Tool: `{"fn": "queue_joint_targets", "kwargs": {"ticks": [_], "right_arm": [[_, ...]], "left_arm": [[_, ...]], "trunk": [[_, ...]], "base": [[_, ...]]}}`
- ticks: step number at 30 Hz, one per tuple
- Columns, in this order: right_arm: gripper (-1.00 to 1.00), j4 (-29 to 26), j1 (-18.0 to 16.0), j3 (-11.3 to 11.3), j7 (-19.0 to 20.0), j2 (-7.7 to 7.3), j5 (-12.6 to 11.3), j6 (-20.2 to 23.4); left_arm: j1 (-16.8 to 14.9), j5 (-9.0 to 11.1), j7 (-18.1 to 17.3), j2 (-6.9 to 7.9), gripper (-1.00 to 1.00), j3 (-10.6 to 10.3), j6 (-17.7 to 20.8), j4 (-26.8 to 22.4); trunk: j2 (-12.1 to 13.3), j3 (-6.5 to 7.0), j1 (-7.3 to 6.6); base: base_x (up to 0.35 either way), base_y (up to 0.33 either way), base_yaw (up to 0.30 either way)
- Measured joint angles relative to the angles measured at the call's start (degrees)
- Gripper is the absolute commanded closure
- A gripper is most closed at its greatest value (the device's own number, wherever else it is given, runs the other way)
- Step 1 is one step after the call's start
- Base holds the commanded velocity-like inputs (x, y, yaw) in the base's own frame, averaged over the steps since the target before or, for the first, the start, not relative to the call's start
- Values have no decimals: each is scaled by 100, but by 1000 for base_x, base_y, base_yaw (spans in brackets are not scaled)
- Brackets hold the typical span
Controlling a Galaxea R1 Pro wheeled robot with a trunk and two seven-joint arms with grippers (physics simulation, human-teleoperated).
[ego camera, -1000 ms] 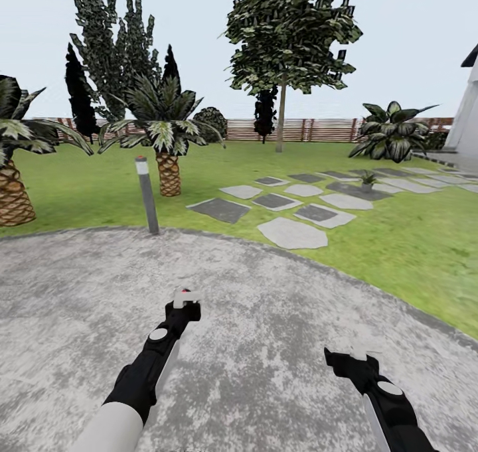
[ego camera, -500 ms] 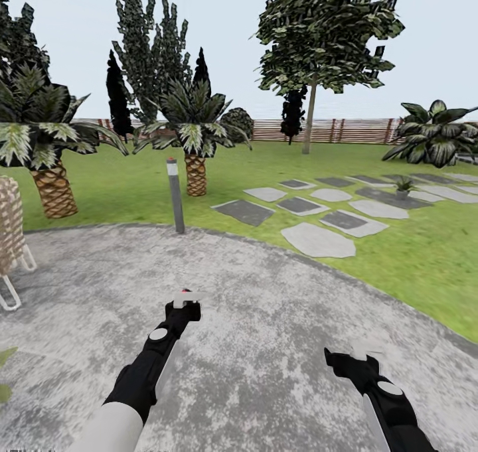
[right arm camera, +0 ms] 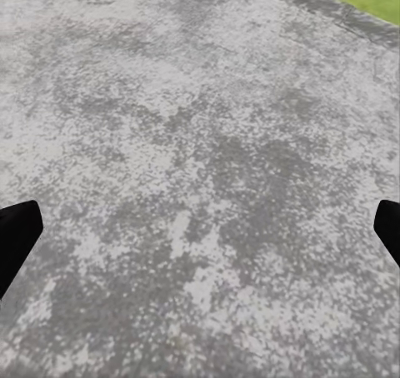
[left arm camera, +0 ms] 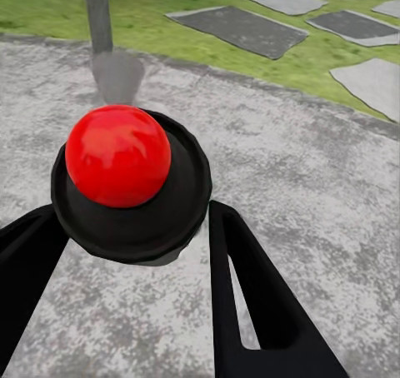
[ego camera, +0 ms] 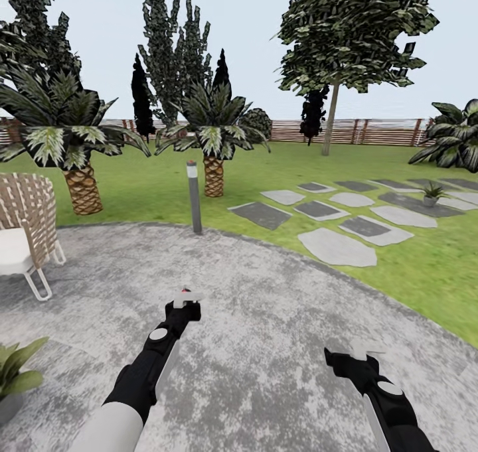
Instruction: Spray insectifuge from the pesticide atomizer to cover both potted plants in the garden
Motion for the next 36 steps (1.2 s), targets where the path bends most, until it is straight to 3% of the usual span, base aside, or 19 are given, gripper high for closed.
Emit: {"fn": "queue_joint_targets", "kwargs": {"ticks": [15, 36], "right_arm": [[-100, 0, 0, -2, -1, 0, 0, 1], [-100, -5, -1, -3, -1, 0, 1, -2]], "left_arm": [[0, 0, 0, 0, 100, 0, -1, 0], [1, 0, 0, 1, 100, 0, -2, -3]], "trunk": [[602, 269, -330], [1444, 761, -791]], "base": [[0, 0, 6], [0, 0, 202]]}}
